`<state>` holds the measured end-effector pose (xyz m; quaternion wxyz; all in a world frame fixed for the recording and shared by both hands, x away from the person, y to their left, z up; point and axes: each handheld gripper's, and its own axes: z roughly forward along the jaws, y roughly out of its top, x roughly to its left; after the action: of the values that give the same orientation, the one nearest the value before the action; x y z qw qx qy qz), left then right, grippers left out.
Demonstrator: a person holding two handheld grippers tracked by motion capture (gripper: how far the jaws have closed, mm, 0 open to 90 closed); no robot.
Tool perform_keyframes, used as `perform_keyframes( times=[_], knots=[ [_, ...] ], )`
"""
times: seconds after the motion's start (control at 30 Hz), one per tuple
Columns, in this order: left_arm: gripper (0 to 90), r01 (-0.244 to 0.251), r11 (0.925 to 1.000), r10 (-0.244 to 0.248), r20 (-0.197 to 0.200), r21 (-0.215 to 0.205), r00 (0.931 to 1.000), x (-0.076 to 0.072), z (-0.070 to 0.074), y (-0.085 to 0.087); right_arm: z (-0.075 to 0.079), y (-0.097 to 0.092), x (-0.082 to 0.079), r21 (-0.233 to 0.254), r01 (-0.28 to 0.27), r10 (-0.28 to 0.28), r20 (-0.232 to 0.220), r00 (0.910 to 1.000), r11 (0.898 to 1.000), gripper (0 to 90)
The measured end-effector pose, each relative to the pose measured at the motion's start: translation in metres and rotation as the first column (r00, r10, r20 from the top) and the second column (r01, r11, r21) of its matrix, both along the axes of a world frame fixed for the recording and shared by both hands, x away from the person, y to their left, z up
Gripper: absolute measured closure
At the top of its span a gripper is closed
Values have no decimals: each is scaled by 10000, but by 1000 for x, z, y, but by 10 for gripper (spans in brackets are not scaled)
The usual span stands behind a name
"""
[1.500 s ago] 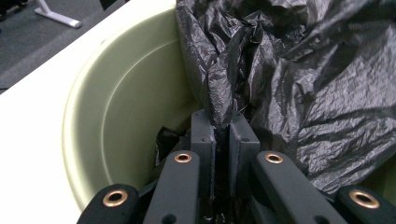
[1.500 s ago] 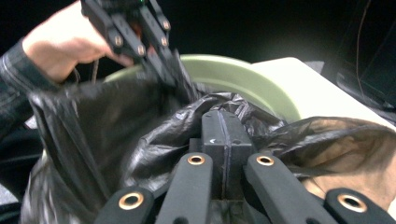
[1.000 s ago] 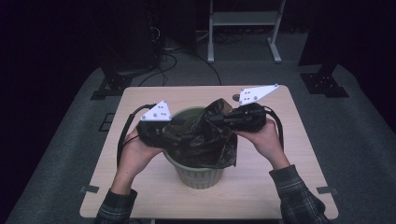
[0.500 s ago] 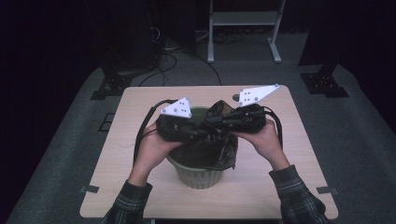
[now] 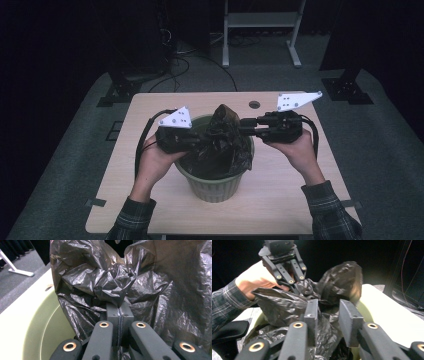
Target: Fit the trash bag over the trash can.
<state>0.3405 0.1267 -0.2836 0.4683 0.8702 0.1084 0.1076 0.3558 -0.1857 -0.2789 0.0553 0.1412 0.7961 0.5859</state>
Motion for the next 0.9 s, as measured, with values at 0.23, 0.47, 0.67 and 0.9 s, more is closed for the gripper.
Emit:
perform_keyframes(
  times=[0.23,0.47,0.67,0.9],
  knots=[
    [897,155,9998,-155,68,88,9999,-5,-1,-5,0,11,9,381,31,-18,-344,9994,9993,640],
    [897,272,9996,-272,9,25,9996,-7,-3,-7,-1,26,14,394,-40,61,-539,9985,9992,652],
    [897,22,9999,-22,10,-163,10000,-4,-5,0,-3,33,12,-180,-75,70,-281,9996,9998,900],
    [897,-249,9986,248,-30,-466,9997,-5,-6,14,-1,22,8,-126,39,-41,-152,9999,9999,900]
  ],
)
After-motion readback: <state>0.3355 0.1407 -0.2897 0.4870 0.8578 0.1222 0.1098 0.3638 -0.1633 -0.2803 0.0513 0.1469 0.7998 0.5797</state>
